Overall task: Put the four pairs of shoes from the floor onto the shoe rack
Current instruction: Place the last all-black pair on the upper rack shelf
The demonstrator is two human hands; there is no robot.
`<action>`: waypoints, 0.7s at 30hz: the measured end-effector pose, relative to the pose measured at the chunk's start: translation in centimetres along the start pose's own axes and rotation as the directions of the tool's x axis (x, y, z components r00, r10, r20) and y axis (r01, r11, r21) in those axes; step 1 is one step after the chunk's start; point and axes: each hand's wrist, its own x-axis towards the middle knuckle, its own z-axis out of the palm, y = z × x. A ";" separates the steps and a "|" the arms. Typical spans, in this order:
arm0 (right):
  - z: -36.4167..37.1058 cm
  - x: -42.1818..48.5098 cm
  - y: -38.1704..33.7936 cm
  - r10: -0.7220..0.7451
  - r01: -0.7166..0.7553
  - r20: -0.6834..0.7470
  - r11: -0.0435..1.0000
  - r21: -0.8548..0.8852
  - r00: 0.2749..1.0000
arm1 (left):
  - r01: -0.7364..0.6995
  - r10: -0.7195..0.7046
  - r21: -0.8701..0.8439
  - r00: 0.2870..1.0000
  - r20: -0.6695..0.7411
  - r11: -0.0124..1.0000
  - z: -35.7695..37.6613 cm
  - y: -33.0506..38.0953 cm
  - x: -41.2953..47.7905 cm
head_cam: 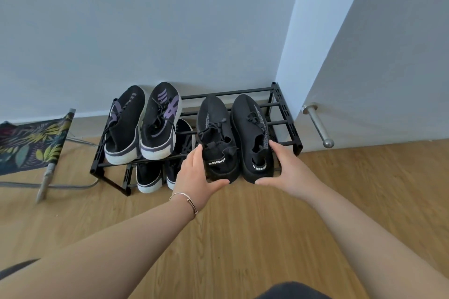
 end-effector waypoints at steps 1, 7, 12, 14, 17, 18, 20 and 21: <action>0.2 0.2 -0.1 -0.017 0.016 -0.022 1.000 -0.025 1.000 | -0.005 0.005 -0.004 1.000 -0.008 1.000 0.1 0.2 0.0; 0.1 2.1 0.0 -0.011 0.009 -0.049 0.999 -0.051 0.999 | -0.002 0.001 -0.076 1.000 -0.010 0.997 0.0 0.5 1.7; -0.4 4.8 -0.4 -0.016 0.013 -0.070 0.998 -0.056 0.997 | 0.021 -0.023 -0.108 1.000 -0.018 0.994 -0.8 0.7 4.5; -0.3 5.8 -0.6 -0.009 0.006 -0.077 0.999 -0.047 0.997 | 0.025 -0.027 -0.103 1.000 -0.015 0.994 -1.3 0.8 5.5; -0.1 7.0 -1.2 -0.004 0.003 -0.093 1.000 -0.005 0.996 | 0.019 -0.019 -0.081 1.000 -0.011 0.997 -2.0 0.7 7.0; 0.0 7.4 -1.3 -0.001 0.002 -0.101 1.000 0.005 0.995 | 0.017 -0.017 -0.076 1.000 -0.007 0.997 -2.2 0.7 7.5; 0.1 8.1 -1.4 -0.002 0.003 -0.118 1.000 0.011 0.993 | 0.012 -0.012 -0.076 1.000 0.001 0.997 -2.6 0.6 8.3; 0.1 8.4 -1.4 0.004 -0.003 -0.121 1.000 0.010 0.993 | 0.010 -0.010 -0.077 1.000 0.004 0.997 -2.6 0.6 8.6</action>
